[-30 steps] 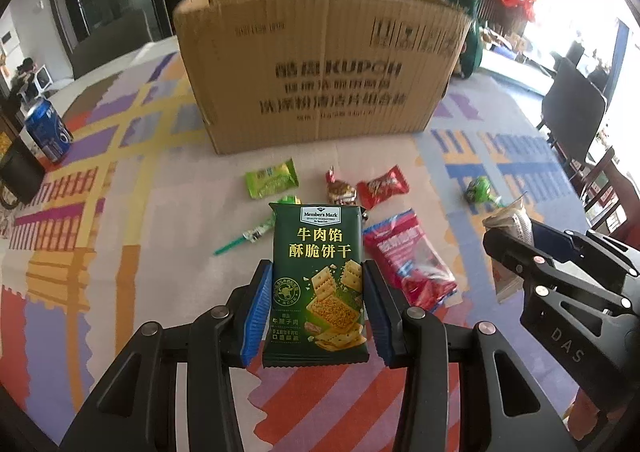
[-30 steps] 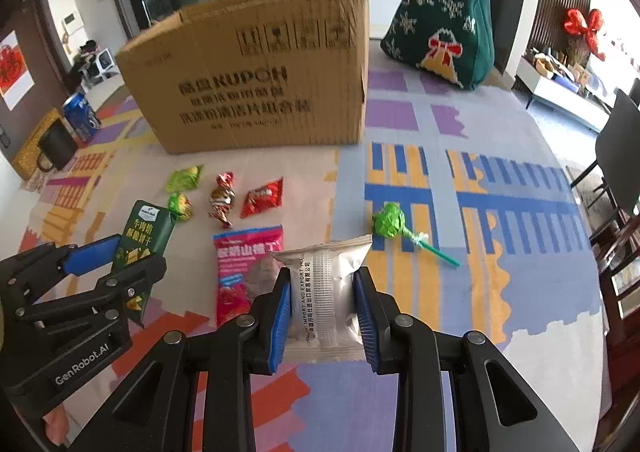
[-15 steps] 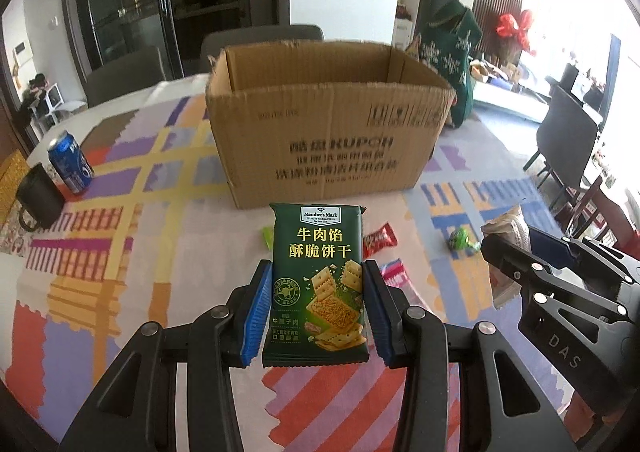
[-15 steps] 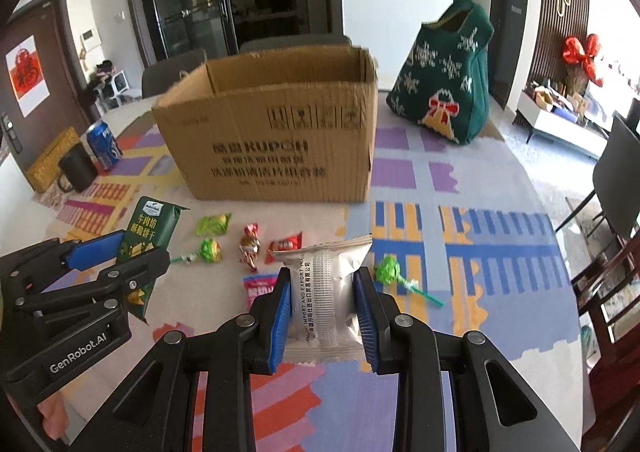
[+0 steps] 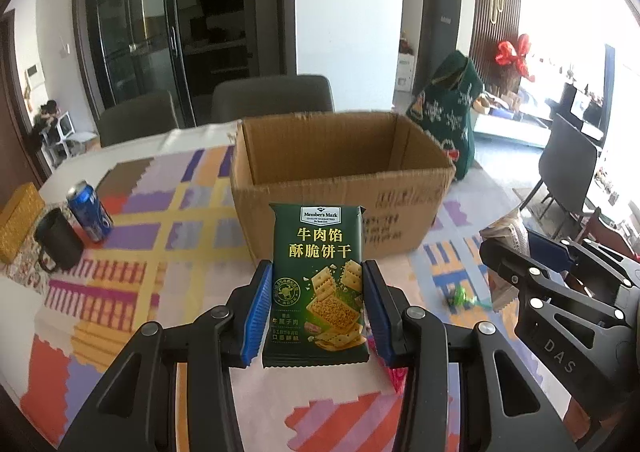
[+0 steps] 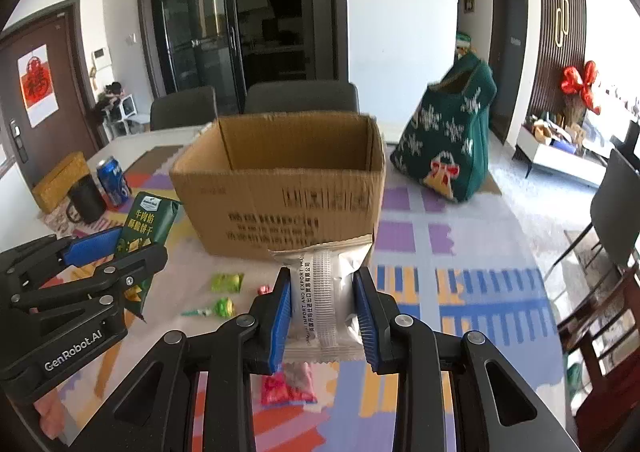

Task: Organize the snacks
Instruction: 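Carry both packs over the box and open both tools to drop them, then move both tools back toward the remaining candies on the table, then grasp the pink hawthorn bag with the right tool while the left tool grasps the green lollipop, then carry both items over the box and open both tools to release them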

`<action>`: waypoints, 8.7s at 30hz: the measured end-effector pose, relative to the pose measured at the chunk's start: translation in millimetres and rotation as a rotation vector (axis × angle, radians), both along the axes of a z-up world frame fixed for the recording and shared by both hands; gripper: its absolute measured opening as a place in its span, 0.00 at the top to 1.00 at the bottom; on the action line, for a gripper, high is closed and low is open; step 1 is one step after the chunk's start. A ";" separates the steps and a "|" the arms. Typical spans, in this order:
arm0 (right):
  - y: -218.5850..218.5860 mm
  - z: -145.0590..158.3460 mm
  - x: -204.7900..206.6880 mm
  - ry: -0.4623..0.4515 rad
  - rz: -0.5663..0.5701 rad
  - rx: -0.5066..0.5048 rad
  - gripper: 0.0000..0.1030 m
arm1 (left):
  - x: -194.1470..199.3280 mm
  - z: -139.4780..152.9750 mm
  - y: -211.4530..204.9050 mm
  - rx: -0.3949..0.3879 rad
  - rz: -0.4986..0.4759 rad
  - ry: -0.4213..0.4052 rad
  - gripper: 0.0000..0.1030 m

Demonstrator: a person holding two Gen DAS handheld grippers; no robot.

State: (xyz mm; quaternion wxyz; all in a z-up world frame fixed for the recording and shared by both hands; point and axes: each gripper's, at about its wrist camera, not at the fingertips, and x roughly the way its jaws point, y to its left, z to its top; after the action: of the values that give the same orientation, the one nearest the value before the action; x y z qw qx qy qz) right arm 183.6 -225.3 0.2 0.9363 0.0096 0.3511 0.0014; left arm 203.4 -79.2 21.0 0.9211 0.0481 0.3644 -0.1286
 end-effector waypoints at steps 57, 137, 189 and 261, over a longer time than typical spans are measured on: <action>-1.3 32.3 163.6 -0.075 0.005 -0.051 0.50 | 164.1 17.4 -14.7 0.035 0.038 -0.072 0.39; 33.3 -133.7 32.4 0.414 0.020 -0.013 0.34 | 52.1 -142.8 15.7 0.151 -0.279 0.226 0.23; 17.1 -82.4 26.7 0.224 0.010 0.050 0.59 | 30.5 -79.5 8.3 0.021 -0.150 0.150 0.76; -2.5 34.0 198.2 0.042 -0.009 -0.038 0.45 | 194.1 17.3 3.7 0.040 -0.039 0.017 0.43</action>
State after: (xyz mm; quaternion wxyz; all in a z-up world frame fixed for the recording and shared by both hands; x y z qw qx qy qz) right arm 381.8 -227.8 34.2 0.9287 -0.0064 0.3706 -0.0096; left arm 397.5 -75.4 38.3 0.9141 0.0723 0.3737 -0.1397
